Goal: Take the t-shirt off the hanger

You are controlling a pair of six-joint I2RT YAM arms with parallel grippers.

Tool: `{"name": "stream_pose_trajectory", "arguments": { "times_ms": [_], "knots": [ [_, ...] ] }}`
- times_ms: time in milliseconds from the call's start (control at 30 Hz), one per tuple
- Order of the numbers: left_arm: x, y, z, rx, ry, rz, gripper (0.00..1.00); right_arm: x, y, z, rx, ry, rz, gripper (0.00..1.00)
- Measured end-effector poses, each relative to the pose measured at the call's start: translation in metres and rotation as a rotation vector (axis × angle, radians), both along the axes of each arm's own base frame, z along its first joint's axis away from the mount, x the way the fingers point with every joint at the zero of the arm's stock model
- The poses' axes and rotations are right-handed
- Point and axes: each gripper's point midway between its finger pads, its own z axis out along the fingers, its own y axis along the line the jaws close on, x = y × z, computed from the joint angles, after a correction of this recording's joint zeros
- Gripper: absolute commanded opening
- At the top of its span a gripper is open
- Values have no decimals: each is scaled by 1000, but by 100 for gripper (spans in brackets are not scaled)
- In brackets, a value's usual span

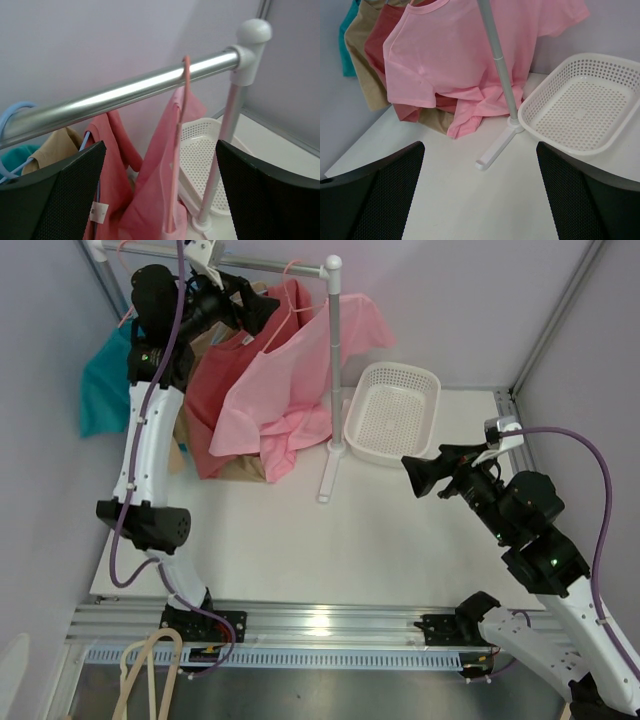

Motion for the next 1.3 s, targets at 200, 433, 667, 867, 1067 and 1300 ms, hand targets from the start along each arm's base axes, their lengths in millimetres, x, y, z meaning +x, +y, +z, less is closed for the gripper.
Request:
{"name": "stream_pose_trajectory", "arguments": {
  "times_ms": [200, 433, 667, 867, 1067, 1300],
  "knots": [
    [42, -3, -40, 31, 57, 34, 93, 1, 0, 0, -23, -1, -1, 99],
    [60, -25, -65, 76, 52, 14, 94, 6, 2, -1, -44, 4, -5, 99],
    [62, -39, -56, 75, -5, -1, 80, 14, 7, -10, -66, 31, -4, 100],
    [78, -44, -71, 79, -2, 9, 62, 15, 7, -11, -69, 33, -8, 100],
    [87, -48, -84, 80, 20, 20, 13, 14, 5, -9, -66, 27, -12, 99],
    [89, -48, -79, 75, -4, 32, 1, 14, 5, -9, -67, 26, -14, 99]
  ]
}}
